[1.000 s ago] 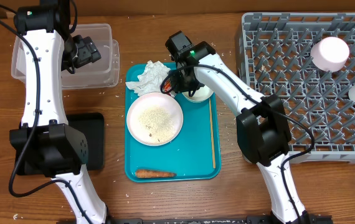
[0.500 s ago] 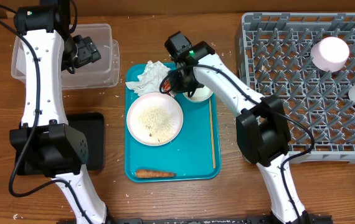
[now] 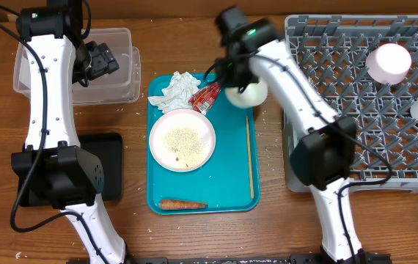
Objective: Sort waste into correct bins and load items into the dishwasher
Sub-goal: 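Move the right gripper to the white plate rim and grasp it, then carry the white plate into the dish rack and release it, then move the right gripper down to the wooden chopstick and grasp it, then lift the chopstick with the right gripper and place it in the rack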
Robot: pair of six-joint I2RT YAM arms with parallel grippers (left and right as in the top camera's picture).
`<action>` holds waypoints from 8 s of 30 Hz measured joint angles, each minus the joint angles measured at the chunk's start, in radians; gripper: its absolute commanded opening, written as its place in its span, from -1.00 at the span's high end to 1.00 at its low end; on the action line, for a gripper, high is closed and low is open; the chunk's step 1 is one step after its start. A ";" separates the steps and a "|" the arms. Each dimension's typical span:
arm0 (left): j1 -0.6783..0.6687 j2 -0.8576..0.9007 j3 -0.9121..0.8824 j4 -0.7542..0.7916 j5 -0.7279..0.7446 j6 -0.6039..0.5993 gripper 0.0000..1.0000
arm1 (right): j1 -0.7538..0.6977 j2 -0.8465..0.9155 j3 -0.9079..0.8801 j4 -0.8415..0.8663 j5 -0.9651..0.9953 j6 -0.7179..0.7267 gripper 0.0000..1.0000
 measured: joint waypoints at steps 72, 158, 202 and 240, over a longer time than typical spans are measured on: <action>0.000 0.000 0.000 0.000 0.000 0.000 -1.00 | -1.091 -0.188 -0.425 0.188 -0.826 -0.324 0.85; 0.000 0.000 0.000 0.000 0.000 0.000 -1.00 | 0.156 -0.344 -0.995 0.417 0.074 0.079 -0.11; 0.000 0.000 0.000 0.000 0.000 0.000 -1.00 | -0.135 -0.321 -0.501 0.179 0.084 -0.050 0.92; 0.000 0.000 0.000 0.000 0.000 0.000 -1.00 | -0.418 -0.266 -0.421 0.404 -0.040 -0.315 0.17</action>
